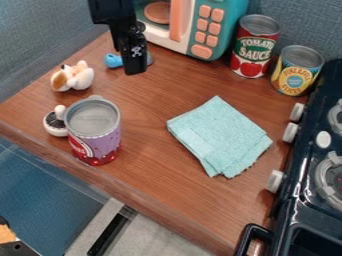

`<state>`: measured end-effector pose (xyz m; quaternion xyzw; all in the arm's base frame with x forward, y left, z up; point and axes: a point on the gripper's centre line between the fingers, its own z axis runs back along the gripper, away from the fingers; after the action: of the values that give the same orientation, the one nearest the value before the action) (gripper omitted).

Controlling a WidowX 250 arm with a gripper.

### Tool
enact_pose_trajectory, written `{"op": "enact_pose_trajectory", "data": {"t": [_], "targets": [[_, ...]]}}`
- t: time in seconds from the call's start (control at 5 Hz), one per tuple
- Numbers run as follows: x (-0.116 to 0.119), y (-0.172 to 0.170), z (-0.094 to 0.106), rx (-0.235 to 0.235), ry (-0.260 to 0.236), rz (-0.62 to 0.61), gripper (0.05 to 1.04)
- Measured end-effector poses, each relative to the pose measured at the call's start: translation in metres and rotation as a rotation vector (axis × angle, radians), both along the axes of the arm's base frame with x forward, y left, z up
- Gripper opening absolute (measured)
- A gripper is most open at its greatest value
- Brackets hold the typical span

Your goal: Move the blue spoon to the bottom right of the table

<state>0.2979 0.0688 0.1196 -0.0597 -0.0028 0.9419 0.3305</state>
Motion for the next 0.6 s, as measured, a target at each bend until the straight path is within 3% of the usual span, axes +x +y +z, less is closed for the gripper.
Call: {"op": "enact_pose_trajectory", "data": {"t": [0.2,0.4,0.6], "targets": [[0.0,-0.001,-0.008,-0.01,0.026,0.0,1.001],[0.006,0.016,-0.011,-0.015,0.019,0.041,1.001],[0.014,0.044,-0.007,0.015,-0.001,0.095,1.001]]}}
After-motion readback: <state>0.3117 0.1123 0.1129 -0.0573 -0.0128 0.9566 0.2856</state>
